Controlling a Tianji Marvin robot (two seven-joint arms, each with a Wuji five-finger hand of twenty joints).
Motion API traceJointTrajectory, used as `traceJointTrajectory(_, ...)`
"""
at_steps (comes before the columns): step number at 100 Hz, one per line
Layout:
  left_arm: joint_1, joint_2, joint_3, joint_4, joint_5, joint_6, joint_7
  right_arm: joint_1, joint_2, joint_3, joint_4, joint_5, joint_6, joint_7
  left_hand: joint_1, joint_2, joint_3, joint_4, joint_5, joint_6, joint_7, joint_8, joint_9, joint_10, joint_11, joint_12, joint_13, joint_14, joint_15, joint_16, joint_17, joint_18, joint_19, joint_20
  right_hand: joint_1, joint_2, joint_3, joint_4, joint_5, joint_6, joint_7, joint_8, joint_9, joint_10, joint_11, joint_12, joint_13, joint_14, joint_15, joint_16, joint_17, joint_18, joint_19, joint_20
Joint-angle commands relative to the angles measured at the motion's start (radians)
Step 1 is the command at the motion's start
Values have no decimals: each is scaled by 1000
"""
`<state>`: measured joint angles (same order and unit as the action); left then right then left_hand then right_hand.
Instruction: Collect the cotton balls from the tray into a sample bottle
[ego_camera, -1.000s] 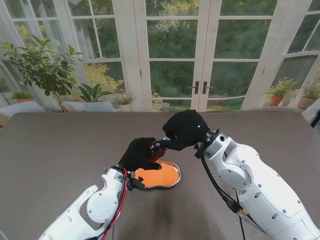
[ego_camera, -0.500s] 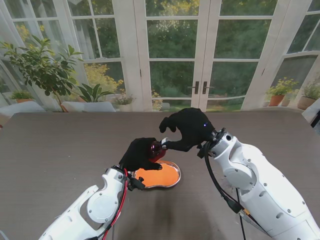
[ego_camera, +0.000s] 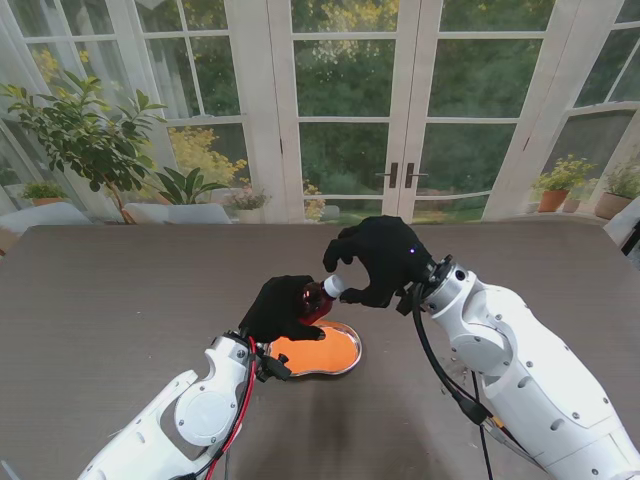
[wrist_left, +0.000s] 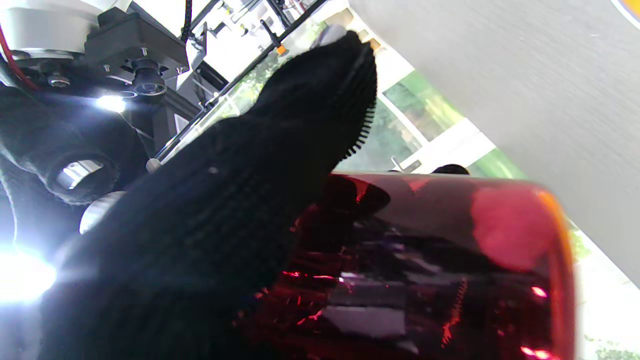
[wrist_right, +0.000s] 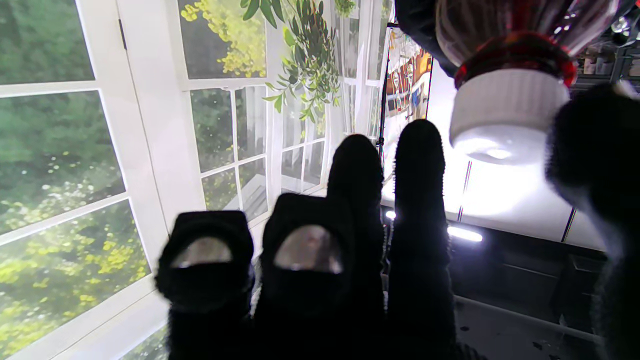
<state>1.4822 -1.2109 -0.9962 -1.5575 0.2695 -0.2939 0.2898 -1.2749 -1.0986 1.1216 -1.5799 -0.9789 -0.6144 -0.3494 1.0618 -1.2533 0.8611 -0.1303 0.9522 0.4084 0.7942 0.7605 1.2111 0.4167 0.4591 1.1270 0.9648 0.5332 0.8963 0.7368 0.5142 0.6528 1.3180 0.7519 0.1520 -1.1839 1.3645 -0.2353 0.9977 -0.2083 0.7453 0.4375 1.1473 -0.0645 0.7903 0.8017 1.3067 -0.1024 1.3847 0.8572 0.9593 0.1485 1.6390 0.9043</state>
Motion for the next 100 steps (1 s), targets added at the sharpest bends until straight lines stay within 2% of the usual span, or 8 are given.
traceJointTrajectory(1,1,-5,-1,-4,-2,1,-19,0,-7,-9,3,1,1,11,42,800,94,-6,78,-138,133,30,32,-6,5,20,36,76,21,4,2,-22,32,5,14,-48,73,-29,33,-16,14,-4,27,-6,15,-4,17,-37,44,20,22,0,23,20)
traceJointTrajectory(18,2,-5,-2,-5,-1,1,-18,4,-10,-22,9,3,7,-5,42,799,93,-7,78,-138,134,30,32,-6,5,21,36,75,22,4,2,-22,32,5,45,-55,78,-26,84,-4,21,-1,71,-9,15,-2,16,-38,81,35,45,9,35,17)
traceJointTrajectory(28,2,-5,-3,-4,0,0,-17,3,-11,-24,7,9,11,-3,43,798,94,-7,77,-137,133,30,32,-6,5,21,35,76,22,4,2,-22,32,5,68,-63,70,-134,102,0,72,-86,101,-16,13,8,15,-39,112,48,62,13,51,10)
traceJointTrajectory(37,2,-5,-3,-4,0,-1,-17,2,-11,-24,5,16,11,6,43,798,94,-7,78,-138,134,30,32,-6,5,21,36,74,23,4,2,-22,32,5,58,-58,61,-161,125,9,106,-111,129,-16,20,12,15,-40,141,60,74,19,61,10)
traceJointTrajectory(45,1,-5,-2,-3,-1,-2,-16,2,-10,-24,2,18,11,20,43,799,94,-7,77,-138,133,29,32,-6,5,21,36,76,22,4,2,-22,32,5,-26,-34,53,-34,169,37,79,-17,158,-15,19,22,14,-36,160,67,78,25,68,8)
traceJointTrajectory(64,2,-5,-2,-3,0,-3,-17,4,-7,-30,-4,24,23,46,43,798,94,-7,78,-138,133,29,31,-5,4,21,37,76,22,4,2,-22,32,5,-90,2,23,-38,214,62,83,14,217,-12,26,26,15,-36,203,85,99,31,84,11)
traceJointTrajectory(83,2,-5,-4,-3,1,-3,-15,2,-7,-39,-13,22,55,51,42,798,94,-7,79,-138,134,29,33,-6,5,21,37,76,22,4,2,-22,32,5,-107,112,-21,-30,273,81,111,30,291,-5,30,36,14,-37,261,111,140,45,107,4)
traceJointTrajectory(100,2,-5,-4,-3,1,-4,-15,1,-6,-44,-25,20,80,61,41,797,94,-8,79,-138,133,29,32,-5,4,21,37,75,22,4,2,-22,32,5,-127,223,-76,-17,303,83,202,51,301,0,140,48,13,-38,307,133,174,56,126,-7)
